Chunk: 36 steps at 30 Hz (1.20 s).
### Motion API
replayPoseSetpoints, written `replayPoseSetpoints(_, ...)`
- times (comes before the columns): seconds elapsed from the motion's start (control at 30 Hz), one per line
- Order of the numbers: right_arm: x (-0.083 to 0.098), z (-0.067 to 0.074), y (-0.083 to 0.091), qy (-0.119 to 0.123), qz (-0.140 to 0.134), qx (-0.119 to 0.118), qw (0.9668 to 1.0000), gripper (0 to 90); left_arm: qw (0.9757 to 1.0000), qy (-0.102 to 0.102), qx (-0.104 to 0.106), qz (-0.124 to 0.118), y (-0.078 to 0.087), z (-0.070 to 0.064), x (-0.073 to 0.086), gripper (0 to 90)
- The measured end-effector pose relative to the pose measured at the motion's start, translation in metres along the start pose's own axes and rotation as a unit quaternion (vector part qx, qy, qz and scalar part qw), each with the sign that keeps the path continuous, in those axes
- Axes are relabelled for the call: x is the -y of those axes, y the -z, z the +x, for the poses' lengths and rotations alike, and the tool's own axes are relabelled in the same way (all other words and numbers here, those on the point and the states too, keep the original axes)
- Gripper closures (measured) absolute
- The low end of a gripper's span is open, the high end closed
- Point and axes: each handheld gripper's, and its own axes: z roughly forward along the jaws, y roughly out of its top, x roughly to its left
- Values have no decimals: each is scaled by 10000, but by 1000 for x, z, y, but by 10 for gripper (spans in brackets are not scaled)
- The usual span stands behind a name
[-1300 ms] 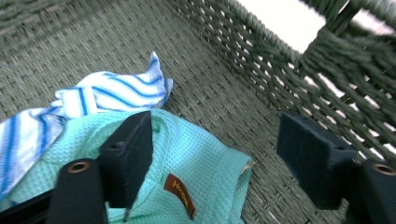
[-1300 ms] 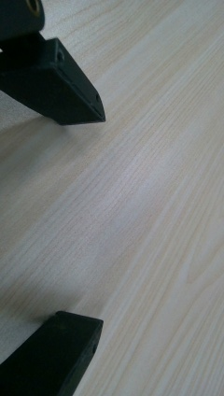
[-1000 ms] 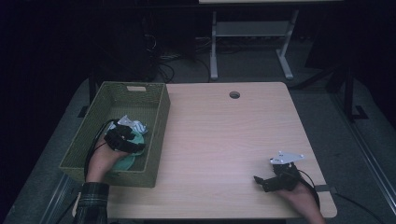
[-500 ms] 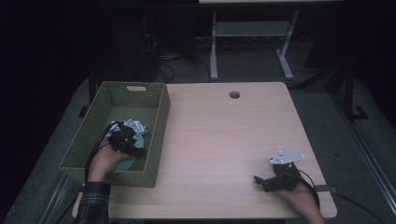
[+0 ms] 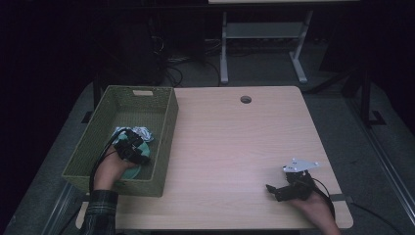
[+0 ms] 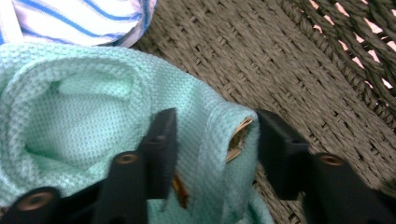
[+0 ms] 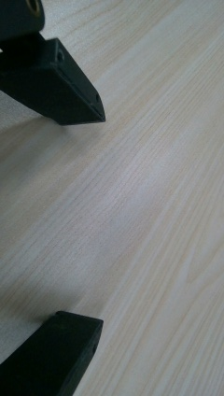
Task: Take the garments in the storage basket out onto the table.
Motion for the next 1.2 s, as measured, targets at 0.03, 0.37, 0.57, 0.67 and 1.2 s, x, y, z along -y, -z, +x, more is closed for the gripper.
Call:
replayPoseSetpoints(0.03,0,0,0,-9,5,2,10000,26,10000,16,32,30,1,0,0,567)
replayPoseSetpoints(0.37,0,0,0,-18,8,1,10000,26,9971,557,96,-520,17,6,2,833)
replayPoseSetpoints(0.57,0,0,0,-18,7,0,10000,26,9897,789,321,-1153,33,12,7,847)
replayPoseSetpoints(0.67,0,0,0,-15,8,0,10000,26,9843,840,493,-1472,40,15,9,847)
replayPoseSetpoints(1.2,0,0,0,-15,10,0,10000,26,9478,1132,818,-2867,76,24,23,850)
